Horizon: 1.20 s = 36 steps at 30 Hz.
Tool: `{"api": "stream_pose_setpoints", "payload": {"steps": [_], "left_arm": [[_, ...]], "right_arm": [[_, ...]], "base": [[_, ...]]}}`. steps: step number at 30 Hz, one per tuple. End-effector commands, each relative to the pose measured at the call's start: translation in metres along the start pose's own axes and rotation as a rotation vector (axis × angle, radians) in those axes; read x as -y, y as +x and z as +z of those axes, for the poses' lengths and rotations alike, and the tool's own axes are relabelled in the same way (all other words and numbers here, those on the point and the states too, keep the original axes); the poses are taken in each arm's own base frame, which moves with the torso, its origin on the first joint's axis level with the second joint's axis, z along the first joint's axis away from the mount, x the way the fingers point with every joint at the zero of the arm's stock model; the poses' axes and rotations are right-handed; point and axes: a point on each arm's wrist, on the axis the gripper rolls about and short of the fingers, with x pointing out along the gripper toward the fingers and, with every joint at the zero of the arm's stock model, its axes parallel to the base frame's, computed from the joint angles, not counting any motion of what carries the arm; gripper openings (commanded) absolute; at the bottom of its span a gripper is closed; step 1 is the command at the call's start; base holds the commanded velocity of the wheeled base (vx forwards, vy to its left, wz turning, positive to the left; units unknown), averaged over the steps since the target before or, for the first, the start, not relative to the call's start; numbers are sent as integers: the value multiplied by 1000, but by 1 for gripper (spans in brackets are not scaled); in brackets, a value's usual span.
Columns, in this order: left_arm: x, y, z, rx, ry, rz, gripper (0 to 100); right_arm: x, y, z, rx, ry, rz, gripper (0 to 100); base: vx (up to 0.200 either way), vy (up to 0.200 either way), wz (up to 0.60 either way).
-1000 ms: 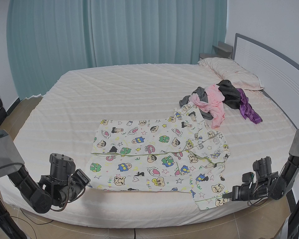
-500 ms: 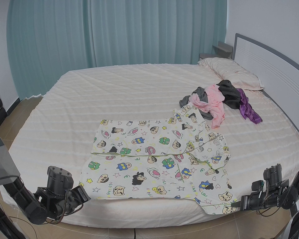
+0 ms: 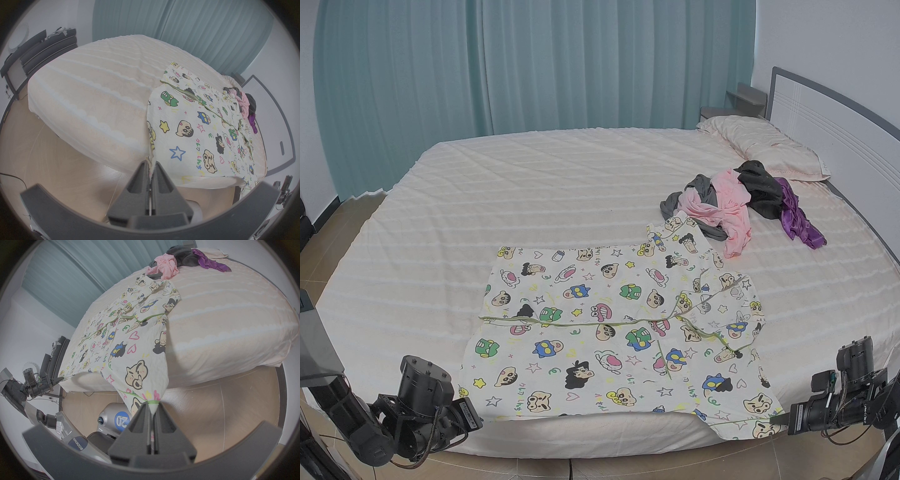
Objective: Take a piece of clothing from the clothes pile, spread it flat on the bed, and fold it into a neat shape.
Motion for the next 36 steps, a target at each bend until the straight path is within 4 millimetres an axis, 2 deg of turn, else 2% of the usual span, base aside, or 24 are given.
{"api": "stream_pose_setpoints", "payload": {"steps": [1, 13, 18, 23, 30, 36], "left_arm": [[-3, -4, -11, -29, 39, 11, 0], [-15, -12, -24, -74, 75, 43, 0], [-18, -14, -29, -100, 100, 71, 0], [-14, -26, -35, -111, 148, 38, 0], [-14, -40, -29, -67, 136, -9, 0], [-16, -45, -33, -104, 176, 15, 0]], "right_arm": [[0, -8, -9, -22, -9, -32, 0], [-3, -20, -18, -51, -26, -46, 0], [-3, -23, -20, -62, -26, -48, 0], [-2, -24, -24, -99, -41, -56, 0], [-3, -28, -24, -73, -65, -51, 0], [-3, -26, -25, -87, -67, -51, 0]], "base": [[0, 0, 0], [0, 0, 0], [0, 0, 0], [0, 0, 0], [0, 0, 0], [0, 0, 0]]}}
